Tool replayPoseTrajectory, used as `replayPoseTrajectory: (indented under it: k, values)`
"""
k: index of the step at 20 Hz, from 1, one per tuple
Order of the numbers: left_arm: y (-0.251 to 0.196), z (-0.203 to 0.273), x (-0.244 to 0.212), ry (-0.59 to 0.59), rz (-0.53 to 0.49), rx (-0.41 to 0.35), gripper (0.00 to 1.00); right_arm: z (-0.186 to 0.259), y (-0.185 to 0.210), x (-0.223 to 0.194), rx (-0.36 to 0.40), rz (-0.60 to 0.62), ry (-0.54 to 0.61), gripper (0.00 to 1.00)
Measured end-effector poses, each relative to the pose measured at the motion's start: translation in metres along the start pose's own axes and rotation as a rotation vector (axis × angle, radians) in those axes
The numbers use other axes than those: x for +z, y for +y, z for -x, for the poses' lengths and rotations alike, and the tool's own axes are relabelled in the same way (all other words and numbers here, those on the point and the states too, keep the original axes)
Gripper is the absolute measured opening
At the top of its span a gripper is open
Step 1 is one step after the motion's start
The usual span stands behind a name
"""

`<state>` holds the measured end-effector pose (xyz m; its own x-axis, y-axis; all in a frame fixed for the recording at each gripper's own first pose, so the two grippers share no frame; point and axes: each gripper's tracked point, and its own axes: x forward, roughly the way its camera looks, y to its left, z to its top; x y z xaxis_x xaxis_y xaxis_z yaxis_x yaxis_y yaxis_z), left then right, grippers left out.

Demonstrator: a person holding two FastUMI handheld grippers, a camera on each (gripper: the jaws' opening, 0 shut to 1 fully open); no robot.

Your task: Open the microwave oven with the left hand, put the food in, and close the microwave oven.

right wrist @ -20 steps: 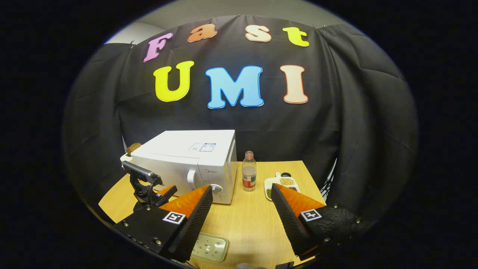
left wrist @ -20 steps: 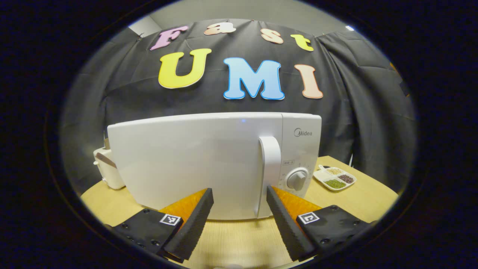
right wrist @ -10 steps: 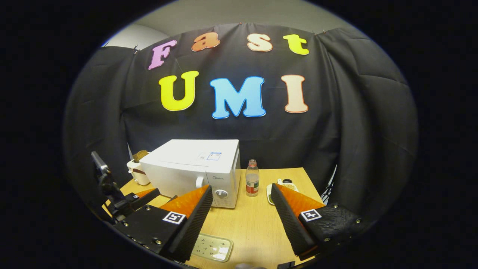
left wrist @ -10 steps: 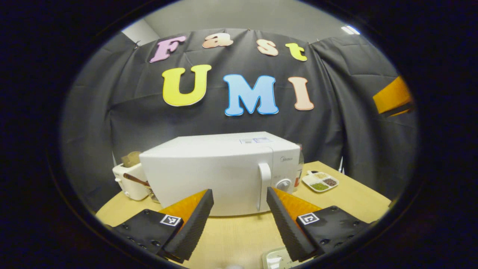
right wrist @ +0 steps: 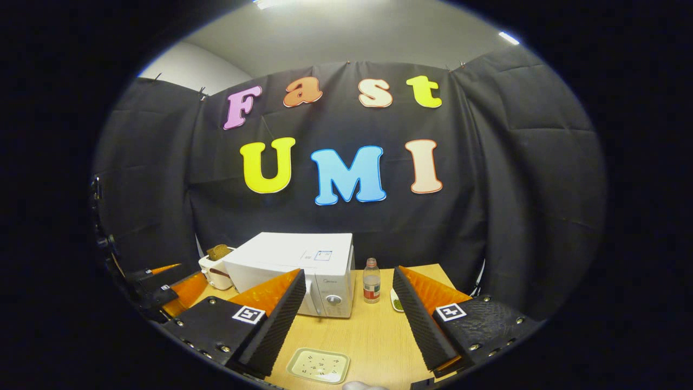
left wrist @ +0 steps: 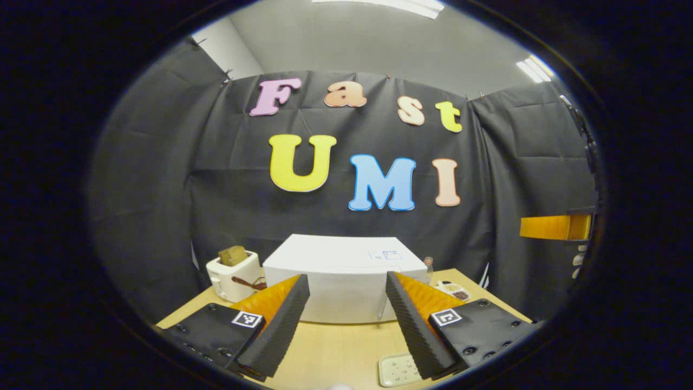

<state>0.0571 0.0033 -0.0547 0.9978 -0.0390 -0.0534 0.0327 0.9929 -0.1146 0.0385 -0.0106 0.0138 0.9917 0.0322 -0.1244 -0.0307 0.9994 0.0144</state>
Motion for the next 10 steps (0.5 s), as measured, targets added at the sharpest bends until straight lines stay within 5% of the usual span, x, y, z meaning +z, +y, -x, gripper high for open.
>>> replayPoseTrajectory:
  k: [4, 10]
  values:
    - [0.023, 0.034, 0.053, -0.075, -0.005, 0.045, 0.97, 0.016, -0.003, 0.006, -0.024, -0.002, -0.049, 0.98]
    - [0.025, 0.054, 0.068, -0.072, 0.003, 0.020, 0.97, 0.031, -0.007, 0.011, -0.051, 0.004, -0.088, 0.99]
